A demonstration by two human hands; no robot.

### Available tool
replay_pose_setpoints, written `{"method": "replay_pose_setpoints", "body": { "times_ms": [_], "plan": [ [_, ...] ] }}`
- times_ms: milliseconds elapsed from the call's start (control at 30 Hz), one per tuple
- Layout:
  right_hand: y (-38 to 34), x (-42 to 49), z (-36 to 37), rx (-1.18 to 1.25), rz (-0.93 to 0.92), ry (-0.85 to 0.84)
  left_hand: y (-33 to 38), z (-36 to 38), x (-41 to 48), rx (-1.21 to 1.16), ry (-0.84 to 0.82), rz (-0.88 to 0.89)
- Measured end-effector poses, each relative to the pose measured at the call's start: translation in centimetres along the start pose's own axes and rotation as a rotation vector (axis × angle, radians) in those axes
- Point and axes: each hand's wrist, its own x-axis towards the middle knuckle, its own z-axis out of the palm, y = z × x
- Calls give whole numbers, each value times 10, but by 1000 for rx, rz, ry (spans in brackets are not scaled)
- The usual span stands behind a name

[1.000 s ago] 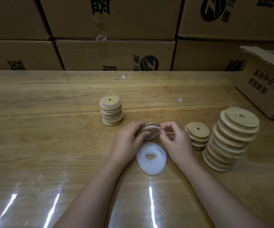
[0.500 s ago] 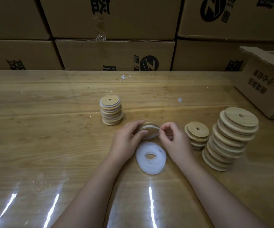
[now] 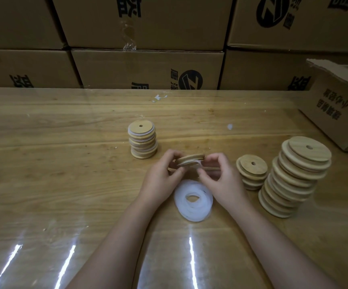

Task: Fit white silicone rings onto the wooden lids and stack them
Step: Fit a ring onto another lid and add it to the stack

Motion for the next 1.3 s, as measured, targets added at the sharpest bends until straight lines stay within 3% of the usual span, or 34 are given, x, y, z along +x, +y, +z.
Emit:
{"method": "replay_pose_setpoints", "body": {
  "times_ms": [167, 500, 867, 1133, 1300],
  "plan": [
    [0, -3, -2, -154, -153, 41, 2, 0, -1, 62, -27, 54],
    [-4, -4, -1, -228, -305, 43, 4, -1, -3, 165, -11, 35],
    [-7, -5, -3, -217, -277, 162, 7, -3, -2, 244, -17, 46],
    [-4, -4, -2, -247, -204, 135, 9, -6, -1, 233, -44, 90],
    [-2, 0, -3, -198, -157, 75, 16, -10, -4, 574, 29, 205]
  ]
}}
